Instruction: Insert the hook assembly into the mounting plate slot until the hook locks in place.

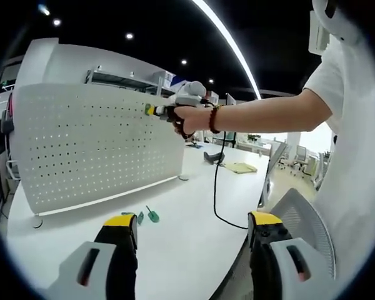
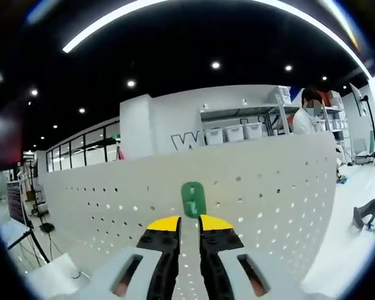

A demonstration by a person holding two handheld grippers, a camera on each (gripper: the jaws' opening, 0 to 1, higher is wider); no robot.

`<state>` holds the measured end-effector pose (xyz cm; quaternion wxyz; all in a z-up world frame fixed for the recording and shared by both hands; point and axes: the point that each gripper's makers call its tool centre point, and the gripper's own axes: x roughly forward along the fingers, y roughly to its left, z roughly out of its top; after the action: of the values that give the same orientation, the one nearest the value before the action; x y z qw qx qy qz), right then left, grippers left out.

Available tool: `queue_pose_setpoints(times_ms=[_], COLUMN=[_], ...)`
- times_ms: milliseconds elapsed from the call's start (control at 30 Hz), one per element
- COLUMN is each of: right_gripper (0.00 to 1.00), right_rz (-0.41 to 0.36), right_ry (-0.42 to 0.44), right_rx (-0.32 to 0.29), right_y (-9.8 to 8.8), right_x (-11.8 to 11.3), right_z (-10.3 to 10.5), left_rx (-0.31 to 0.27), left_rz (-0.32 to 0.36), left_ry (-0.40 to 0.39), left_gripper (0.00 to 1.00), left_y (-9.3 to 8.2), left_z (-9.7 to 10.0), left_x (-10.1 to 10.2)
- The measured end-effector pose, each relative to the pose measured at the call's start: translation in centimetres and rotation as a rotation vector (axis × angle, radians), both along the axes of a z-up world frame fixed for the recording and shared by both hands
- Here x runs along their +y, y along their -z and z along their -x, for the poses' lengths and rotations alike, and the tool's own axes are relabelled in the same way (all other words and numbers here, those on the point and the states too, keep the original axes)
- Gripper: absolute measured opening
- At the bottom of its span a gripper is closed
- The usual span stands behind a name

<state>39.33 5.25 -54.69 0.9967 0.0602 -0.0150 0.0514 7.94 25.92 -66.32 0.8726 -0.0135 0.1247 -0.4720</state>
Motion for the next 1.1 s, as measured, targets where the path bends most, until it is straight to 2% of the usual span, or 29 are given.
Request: queue_pose_setpoints(times_ms=[167,267,467,800,967,1100], right_gripper=[0.09,0.08,0.09,0.09,0.09,0.1], right_rz=[0.006,0.01,0.014,0.022,0.035,0.02], right_ry=[-0.017,-0.043,-0.083,-0.169,-0.212,-0.238], right_rx=[0.017,0.028,0.046,0.062,0.071,0.086], right_y=[0.6,1.1,2.4,3.9,4.6,5.6], right_x=[0.3,0.7,1.1,2.0,2.6,2.8], right_z=[1.4,2.3,4.5,7.1,8.5,9.1], left_rx=[-0.029,-0.057,-0.095,-0.089,-0.064,-0.036], left_rz=[0.003,-0.012,-0.01,-0.012,-0.004,-0.02], left_ry=[0.017,0.013,-0.041,-0.04,-0.041,-0.041], left_gripper=[0.77,0.74,0.74,0.69,0.71,0.69], left_y=[-0.4,-0.6,-1.1,-1.2,-1.3,-0.8], left_z=[-0.1,-0.2,-0.7,-0.8,-0.9,-1.5], left_x=[-0.1,-0.1,-0.3,-2.2,-3.2,-3.7])
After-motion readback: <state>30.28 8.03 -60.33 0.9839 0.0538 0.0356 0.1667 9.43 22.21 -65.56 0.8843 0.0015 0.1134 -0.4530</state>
